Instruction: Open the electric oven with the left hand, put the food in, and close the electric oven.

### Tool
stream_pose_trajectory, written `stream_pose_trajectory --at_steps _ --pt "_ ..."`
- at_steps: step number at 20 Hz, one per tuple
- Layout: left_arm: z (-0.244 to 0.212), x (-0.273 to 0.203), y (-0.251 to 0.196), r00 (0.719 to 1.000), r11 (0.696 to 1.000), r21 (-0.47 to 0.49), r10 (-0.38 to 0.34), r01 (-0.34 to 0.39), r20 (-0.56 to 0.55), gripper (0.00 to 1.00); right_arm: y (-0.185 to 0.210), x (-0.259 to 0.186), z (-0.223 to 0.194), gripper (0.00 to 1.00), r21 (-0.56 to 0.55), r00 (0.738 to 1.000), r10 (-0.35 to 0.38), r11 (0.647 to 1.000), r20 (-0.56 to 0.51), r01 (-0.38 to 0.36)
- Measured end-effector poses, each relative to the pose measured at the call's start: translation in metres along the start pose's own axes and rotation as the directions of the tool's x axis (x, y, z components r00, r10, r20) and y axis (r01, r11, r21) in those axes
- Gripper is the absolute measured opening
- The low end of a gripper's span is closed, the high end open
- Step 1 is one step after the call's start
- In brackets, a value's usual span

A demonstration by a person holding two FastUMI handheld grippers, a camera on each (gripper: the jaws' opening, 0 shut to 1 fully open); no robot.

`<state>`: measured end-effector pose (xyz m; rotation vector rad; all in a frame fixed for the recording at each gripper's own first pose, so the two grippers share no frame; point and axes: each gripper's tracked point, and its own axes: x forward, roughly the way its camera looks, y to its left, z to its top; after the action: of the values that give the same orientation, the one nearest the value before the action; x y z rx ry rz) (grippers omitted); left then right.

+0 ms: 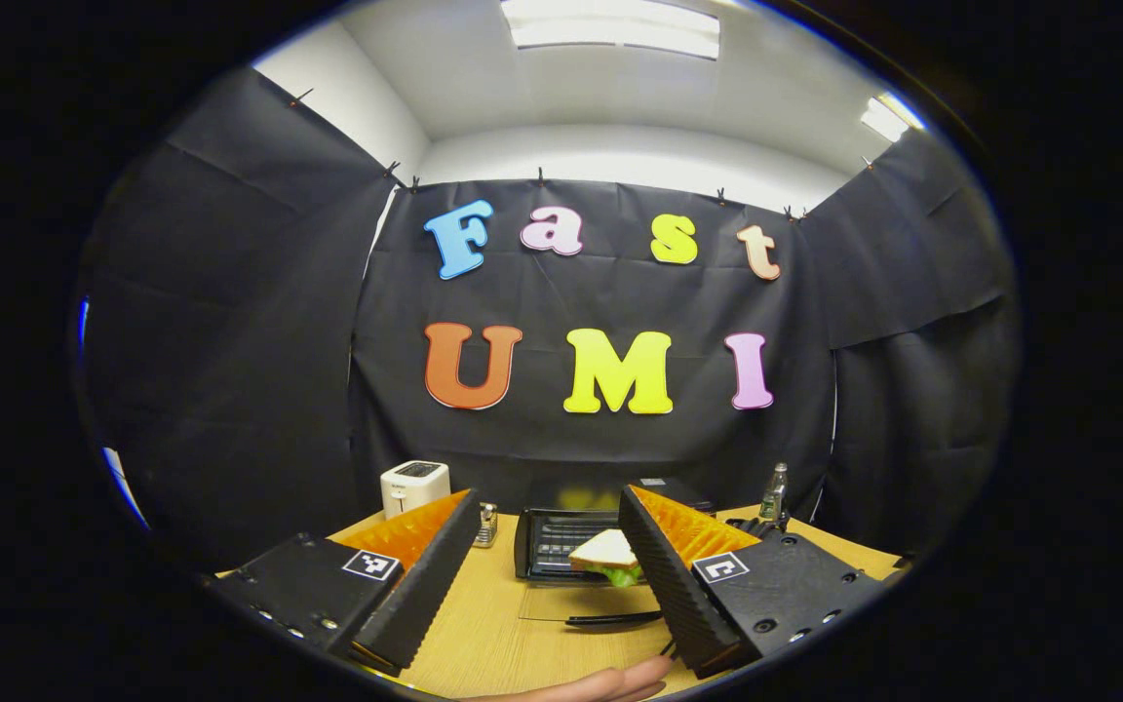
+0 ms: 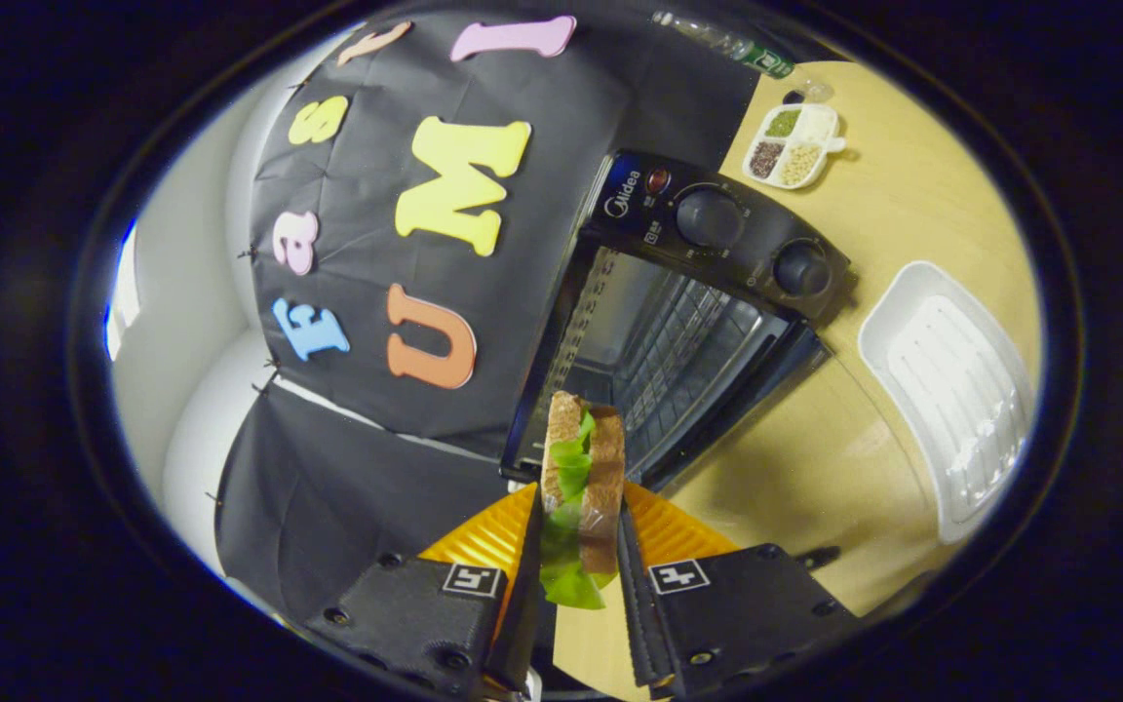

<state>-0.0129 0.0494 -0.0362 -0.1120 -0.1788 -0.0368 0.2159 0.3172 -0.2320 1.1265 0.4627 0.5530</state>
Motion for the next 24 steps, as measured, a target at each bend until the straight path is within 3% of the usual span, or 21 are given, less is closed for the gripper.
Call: stream_pose_trajectory --at_steps 7,8,9,13,14,15,20,21,22,24 --pt "-0.018 0.007 -0.007 0.998 0.998 0.028 -0.051 0.052 -0.029 0.94 -0.021 0.087 0.024 0.42 -0.050 0.980 -0.058 0.996 0.189 0.069" --pt "-0.021 0.009 -0.007 0.998 0.998 0.032 -0.054 0.055 -0.034 0.94 -0.025 0.096 0.033 0.33 -0.078 0.971 -0.074 0.993 0.228 0.094" --pt "-0.024 0.010 -0.007 0.998 0.998 0.035 -0.055 0.057 -0.039 0.94 -0.032 0.102 0.042 0.42 -0.099 0.959 -0.094 0.987 0.266 0.124" --pt "-0.035 0.017 -0.005 0.996 0.998 0.033 -0.055 0.057 -0.065 0.94 -0.048 0.129 0.066 0.45 -0.088 0.935 -0.122 0.983 0.333 0.160" --pt "-0.037 0.018 -0.006 0.996 0.998 0.033 -0.056 0.058 -0.069 0.94 -0.053 0.135 0.066 0.36 -0.086 0.938 -0.134 0.982 0.320 0.169" --pt "-0.037 0.018 -0.005 0.996 0.998 0.031 -0.056 0.058 -0.069 0.94 -0.059 0.135 0.064 0.46 -0.090 0.937 -0.148 0.979 0.315 0.185" --pt "-0.042 0.020 -0.006 0.995 0.998 0.014 -0.062 0.064 -0.079 0.94 -0.067 0.136 0.057 0.52 -0.144 0.935 -0.208 0.956 0.288 0.257" --pt "-0.044 0.020 -0.006 0.995 0.998 0.013 -0.063 0.065 -0.083 0.94 -0.067 0.134 0.058 0.68 -0.183 0.928 -0.224 0.941 0.297 0.286" --pt "-0.046 0.019 -0.005 0.994 0.998 0.014 -0.062 0.064 -0.088 0.94 -0.068 0.135 0.060 0.56 -0.208 0.922 -0.239 0.928 0.305 0.309" --pt "-0.047 0.021 -0.001 0.994 0.998 0.016 -0.053 0.055 -0.094 0.94 -0.068 0.135 0.058 0.63 -0.251 0.919 -0.249 0.910 0.305 0.329"
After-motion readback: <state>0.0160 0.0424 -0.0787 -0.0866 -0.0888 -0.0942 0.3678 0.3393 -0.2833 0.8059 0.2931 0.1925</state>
